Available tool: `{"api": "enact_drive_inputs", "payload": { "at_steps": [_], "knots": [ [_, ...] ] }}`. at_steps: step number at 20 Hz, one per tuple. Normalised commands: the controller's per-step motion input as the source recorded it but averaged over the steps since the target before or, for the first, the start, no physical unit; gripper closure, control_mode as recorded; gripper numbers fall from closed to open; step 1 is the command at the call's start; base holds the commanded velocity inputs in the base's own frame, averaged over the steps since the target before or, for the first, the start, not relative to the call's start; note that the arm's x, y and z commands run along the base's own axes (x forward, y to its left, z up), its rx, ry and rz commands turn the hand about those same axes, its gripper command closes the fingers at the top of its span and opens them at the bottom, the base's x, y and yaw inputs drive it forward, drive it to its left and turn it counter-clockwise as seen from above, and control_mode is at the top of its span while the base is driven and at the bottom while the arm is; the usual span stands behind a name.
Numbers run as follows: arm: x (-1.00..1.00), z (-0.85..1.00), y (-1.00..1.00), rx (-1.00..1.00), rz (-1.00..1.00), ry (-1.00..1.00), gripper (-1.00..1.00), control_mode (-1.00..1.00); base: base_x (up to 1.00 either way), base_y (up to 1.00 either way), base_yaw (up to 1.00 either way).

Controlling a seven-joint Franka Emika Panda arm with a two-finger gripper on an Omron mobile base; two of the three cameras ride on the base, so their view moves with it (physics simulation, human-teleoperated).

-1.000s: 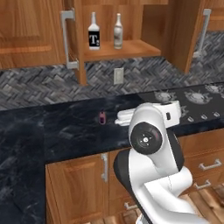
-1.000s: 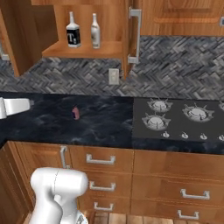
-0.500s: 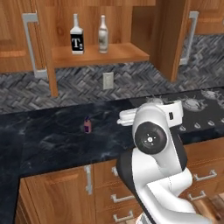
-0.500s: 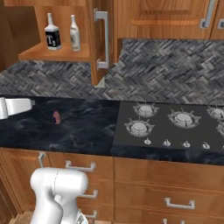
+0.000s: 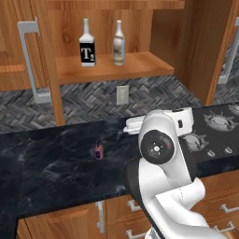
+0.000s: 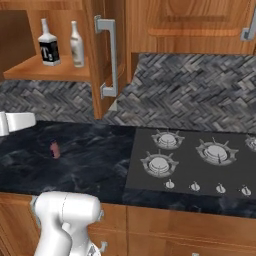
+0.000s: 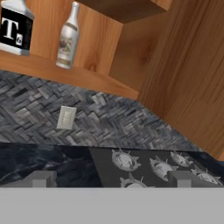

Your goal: Sort all alcoholic drinks to one cabinet, and non-alcoholic drinks to the other.

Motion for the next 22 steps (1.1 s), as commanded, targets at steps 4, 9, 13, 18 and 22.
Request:
{"api": "enact_drive_inputs", "payload": {
  "at_steps": [4, 9, 13, 18, 22],
  "knots": [
    [0.00, 0.00, 0.00, 0.00, 0.00, 0.00, -1.00, 1.00, 0.51, 0.00, 0.03],
    [0.00, 0.00, 0.00, 0.00, 0.00, 0.00, -1.00, 1.00, 0.07, 0.01, 0.00],
    [0.00, 0.00, 0.00, 0.00, 0.00, 0.00, -1.00, 1.00, 0.00, 0.00, 0.00],
    [0.00, 0.00, 0.00, 0.00, 0.00, 0.00, -1.00, 1.00, 0.00, 0.00, 0.00],
    [0.00, -0.38, 0.07, 0.00, 0.00, 0.06, -1.00, -1.00, 0.00, 0.00, 0.00]
  ]
}}
